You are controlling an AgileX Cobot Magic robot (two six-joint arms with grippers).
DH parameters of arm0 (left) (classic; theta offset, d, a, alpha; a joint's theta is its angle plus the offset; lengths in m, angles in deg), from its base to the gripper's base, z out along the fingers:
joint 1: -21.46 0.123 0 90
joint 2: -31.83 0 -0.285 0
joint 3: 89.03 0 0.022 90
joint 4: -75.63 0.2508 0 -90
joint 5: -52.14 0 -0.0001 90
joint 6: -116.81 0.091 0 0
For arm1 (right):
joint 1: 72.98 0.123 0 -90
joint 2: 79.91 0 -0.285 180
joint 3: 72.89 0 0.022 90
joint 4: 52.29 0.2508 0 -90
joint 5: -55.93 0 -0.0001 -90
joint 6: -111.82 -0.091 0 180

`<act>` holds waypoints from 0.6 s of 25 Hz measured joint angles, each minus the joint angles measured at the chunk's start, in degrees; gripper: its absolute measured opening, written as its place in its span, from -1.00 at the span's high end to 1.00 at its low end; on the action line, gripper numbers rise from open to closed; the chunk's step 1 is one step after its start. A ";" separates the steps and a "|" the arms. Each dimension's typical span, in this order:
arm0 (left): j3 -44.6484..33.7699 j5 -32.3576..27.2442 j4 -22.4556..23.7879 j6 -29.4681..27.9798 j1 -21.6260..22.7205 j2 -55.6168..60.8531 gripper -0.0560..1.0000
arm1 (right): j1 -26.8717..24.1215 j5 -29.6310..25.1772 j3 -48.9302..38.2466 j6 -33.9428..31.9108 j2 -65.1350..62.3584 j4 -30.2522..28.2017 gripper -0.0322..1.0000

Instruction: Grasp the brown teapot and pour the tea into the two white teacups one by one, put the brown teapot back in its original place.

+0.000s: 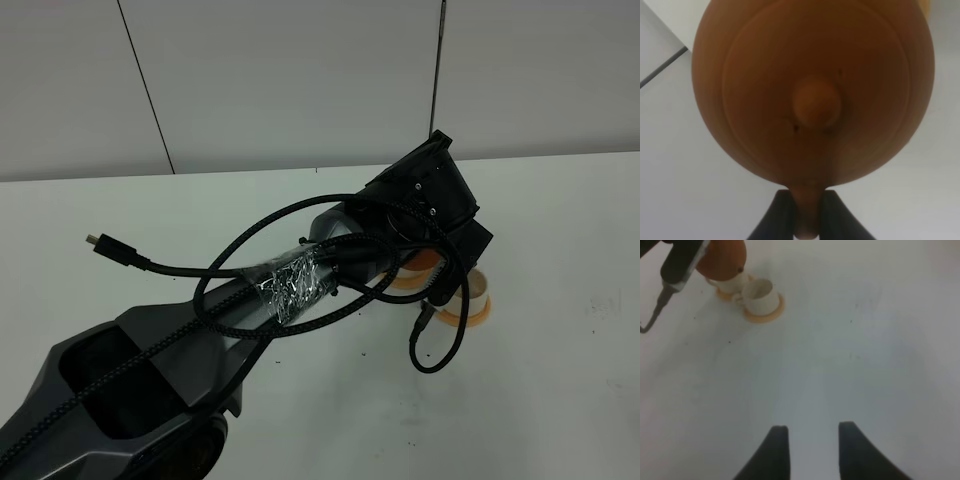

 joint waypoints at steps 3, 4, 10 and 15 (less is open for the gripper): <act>0.00 0.59 0.25 0.10 0.00 -0.45 0.56 | 0.00 0.00 0.00 0.00 0.00 0.00 0.47; 0.00 0.87 0.37 0.10 0.00 -0.45 0.56 | 0.00 0.00 0.00 0.00 0.00 0.00 0.47; 0.00 1.58 0.72 0.36 0.00 -0.45 0.56 | 0.00 0.00 0.00 0.00 0.00 0.00 0.47; 0.00 1.58 1.67 0.53 0.00 -0.45 0.56 | 0.00 0.00 0.00 0.00 0.00 0.00 0.47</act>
